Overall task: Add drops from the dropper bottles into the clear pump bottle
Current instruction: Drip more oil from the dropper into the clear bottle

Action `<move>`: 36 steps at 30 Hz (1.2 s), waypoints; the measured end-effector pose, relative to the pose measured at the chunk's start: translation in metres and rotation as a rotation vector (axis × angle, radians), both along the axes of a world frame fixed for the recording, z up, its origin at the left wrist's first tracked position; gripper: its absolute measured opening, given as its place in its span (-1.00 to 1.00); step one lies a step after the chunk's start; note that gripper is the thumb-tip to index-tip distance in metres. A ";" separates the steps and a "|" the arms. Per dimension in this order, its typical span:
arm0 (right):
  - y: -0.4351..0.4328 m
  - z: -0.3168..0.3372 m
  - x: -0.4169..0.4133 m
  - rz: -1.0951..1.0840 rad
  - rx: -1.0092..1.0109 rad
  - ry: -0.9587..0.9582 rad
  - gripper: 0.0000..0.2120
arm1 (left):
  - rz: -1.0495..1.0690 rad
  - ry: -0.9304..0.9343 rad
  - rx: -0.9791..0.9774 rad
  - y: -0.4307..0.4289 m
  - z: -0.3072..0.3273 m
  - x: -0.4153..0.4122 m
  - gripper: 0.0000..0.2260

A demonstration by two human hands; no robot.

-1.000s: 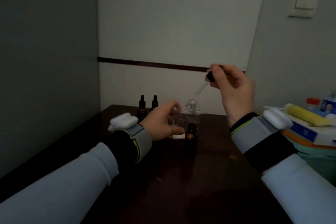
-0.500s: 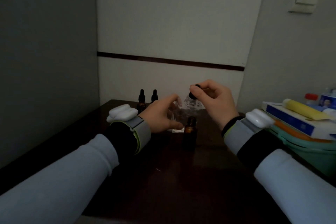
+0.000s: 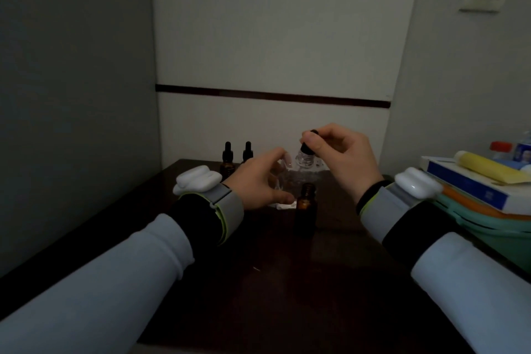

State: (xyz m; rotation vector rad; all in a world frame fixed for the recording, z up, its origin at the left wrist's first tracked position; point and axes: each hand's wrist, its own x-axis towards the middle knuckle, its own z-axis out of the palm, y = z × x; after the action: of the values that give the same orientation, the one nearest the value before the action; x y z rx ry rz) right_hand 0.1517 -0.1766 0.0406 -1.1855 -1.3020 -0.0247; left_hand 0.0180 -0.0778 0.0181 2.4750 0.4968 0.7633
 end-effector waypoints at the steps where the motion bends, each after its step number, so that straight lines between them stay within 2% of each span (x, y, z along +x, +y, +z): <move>1: 0.001 -0.001 0.000 -0.008 -0.001 -0.004 -0.93 | 0.001 -0.001 0.001 0.000 0.000 0.001 -0.53; 11: 0.002 -0.001 0.002 -0.004 0.000 -0.017 -0.87 | 0.008 0.008 -0.007 0.000 0.000 0.001 -0.51; 16: 0.002 -0.003 0.000 -0.007 -0.002 -0.013 -0.94 | 0.002 0.005 -0.006 -0.002 0.002 0.000 -0.51; 19: -0.002 0.002 -0.003 0.017 -0.001 -0.037 -0.91 | 0.000 -0.017 -0.026 0.002 -0.003 0.002 -0.52; 24: 0.006 -0.004 -0.006 0.046 0.014 0.009 -0.89 | -0.009 -0.001 -0.012 0.008 -0.003 0.000 -0.53; 27: 0.006 -0.003 -0.005 0.056 0.026 -0.012 -0.89 | -0.031 -0.068 -0.071 0.010 -0.012 0.001 -0.48; 29: 0.010 -0.005 -0.002 0.063 0.028 0.038 -0.85 | -0.045 -0.071 -0.047 0.014 -0.009 0.000 -0.52; 30: -0.002 -0.003 0.004 -0.008 -0.010 0.012 -0.84 | -0.082 -0.085 -0.045 0.007 -0.011 0.016 -0.55; 32: 0.010 -0.004 -0.005 0.063 0.020 -0.001 -0.87 | -0.023 -0.051 -0.026 0.011 -0.007 -0.005 -0.57; 36: 0.000 -0.003 -0.002 0.014 0.020 -0.011 -0.94 | -0.029 -0.013 0.015 0.006 -0.003 0.003 -0.56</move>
State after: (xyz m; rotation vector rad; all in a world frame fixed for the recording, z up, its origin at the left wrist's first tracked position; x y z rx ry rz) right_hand 0.1497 -0.1767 0.0381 -1.1607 -1.3170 -0.0343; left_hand 0.0211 -0.0716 0.0156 2.4838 0.4505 0.7735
